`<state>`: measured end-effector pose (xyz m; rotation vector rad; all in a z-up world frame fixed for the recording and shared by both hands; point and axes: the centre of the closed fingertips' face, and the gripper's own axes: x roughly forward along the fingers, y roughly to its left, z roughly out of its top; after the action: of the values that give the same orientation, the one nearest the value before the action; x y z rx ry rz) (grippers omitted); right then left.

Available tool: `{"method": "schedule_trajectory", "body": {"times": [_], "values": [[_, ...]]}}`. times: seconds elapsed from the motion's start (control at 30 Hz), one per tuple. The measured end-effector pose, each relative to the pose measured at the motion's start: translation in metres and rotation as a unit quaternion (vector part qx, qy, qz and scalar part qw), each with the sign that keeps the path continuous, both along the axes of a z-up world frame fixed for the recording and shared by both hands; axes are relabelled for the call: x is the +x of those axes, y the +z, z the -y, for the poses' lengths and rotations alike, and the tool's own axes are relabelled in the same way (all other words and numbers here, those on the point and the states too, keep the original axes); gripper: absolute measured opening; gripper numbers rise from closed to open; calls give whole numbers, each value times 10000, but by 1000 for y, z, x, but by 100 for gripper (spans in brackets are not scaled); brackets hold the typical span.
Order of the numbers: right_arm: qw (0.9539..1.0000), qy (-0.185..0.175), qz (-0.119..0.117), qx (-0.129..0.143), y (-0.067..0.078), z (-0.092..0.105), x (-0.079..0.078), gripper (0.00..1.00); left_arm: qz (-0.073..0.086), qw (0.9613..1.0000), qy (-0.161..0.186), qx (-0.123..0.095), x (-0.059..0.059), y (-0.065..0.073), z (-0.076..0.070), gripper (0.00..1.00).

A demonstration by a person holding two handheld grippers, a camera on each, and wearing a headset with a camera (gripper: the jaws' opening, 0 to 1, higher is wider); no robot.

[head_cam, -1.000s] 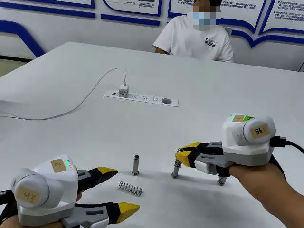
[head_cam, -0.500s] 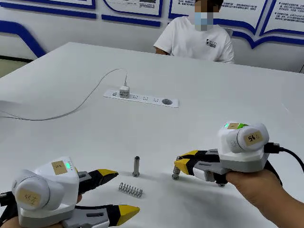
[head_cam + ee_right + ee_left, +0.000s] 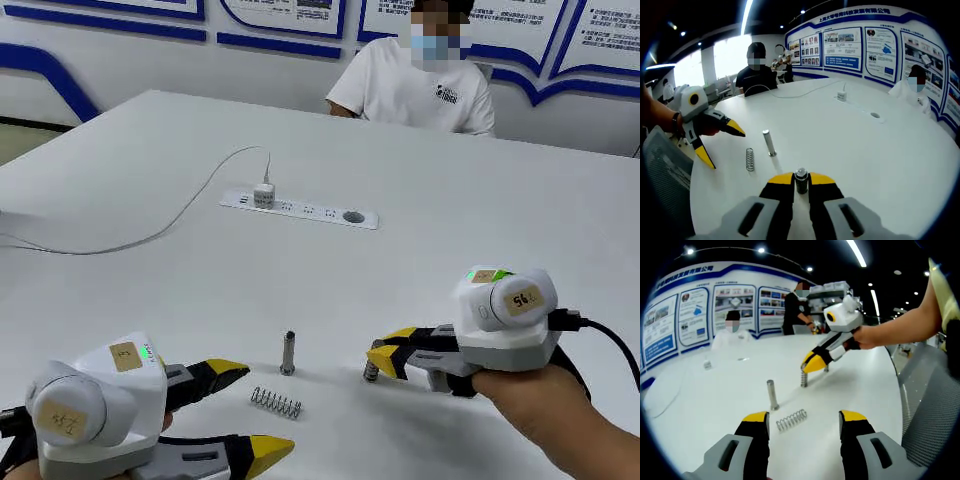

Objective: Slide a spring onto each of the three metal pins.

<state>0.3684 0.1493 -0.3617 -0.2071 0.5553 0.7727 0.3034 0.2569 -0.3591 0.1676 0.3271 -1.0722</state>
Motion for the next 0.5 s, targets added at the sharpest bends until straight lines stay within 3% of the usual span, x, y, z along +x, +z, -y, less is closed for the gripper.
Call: {"method": "schedule_trajectory", "body": {"times": [0.5], "values": [[10000,-20,-83,-25,-6,2,-4,13,-5,10000,18,-6,1,-2,-1,57]]}}
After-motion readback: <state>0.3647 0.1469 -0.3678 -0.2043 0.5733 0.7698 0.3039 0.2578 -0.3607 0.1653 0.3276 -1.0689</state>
